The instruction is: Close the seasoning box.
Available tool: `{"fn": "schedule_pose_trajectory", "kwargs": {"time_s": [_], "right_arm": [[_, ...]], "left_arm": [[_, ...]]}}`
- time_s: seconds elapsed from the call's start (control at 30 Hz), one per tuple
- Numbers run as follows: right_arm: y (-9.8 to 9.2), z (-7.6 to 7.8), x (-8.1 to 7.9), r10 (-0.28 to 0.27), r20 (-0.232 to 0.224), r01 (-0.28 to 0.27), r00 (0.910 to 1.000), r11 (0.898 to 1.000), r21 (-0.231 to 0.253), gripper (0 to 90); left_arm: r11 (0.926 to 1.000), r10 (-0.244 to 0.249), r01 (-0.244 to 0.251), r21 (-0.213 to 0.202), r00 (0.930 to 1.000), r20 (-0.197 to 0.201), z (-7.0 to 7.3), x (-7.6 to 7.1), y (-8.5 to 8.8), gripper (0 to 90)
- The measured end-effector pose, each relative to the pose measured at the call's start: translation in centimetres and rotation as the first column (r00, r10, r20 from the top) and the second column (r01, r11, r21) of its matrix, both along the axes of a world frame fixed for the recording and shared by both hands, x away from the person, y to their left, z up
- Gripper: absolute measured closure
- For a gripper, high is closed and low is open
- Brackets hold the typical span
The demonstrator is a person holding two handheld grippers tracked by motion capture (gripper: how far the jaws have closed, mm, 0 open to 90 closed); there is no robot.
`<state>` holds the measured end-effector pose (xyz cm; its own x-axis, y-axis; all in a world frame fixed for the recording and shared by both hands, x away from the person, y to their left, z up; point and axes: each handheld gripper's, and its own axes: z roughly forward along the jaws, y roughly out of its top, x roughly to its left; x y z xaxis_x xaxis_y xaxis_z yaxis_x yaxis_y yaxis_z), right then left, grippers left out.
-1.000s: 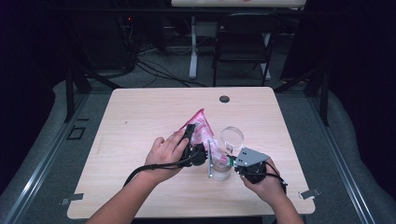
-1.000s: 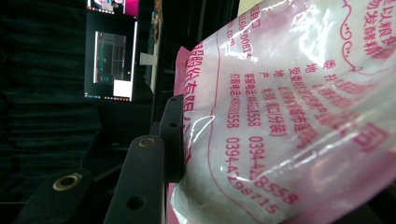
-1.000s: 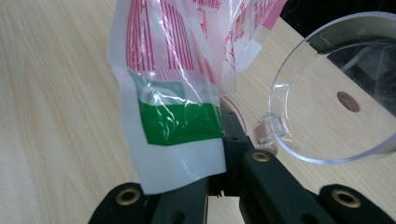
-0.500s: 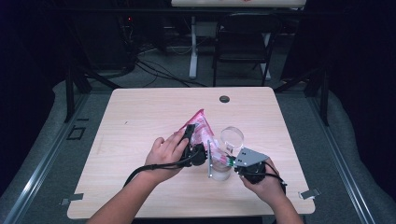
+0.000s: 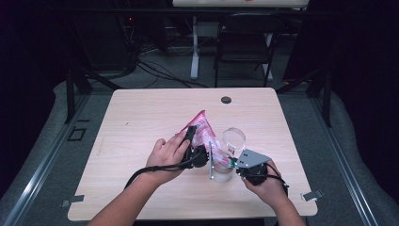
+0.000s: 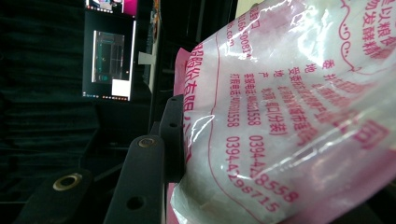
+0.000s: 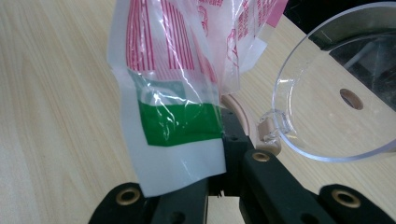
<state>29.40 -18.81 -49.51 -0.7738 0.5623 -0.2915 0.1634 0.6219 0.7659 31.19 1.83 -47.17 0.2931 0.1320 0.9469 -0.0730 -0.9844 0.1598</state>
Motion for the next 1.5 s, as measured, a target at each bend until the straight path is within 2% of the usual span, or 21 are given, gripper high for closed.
{"fn": "schedule_pose_trajectory", "kwargs": {"time_s": [0.37, 1.5], "right_arm": [[-0.02, -0.13, 0.07, -0.004, -0.003, 0.004, 1.0, 1.0, -0.003, 90.0], [-0.75, 0.43, 0.08, -0.025, 0.013, 0.024, 0.9996, 0.999, 0.021, 90.0]], "left_arm": [[1.0, -0.004, 0.004, -0.002, 1.0, 0.0, -0.2, 0.03, 0.01, 65.7], [0.9999, -0.012, 0.012, 0.005, 0.9998, 0.017, 0.72, -0.4, -0.46, 65.8]]}}
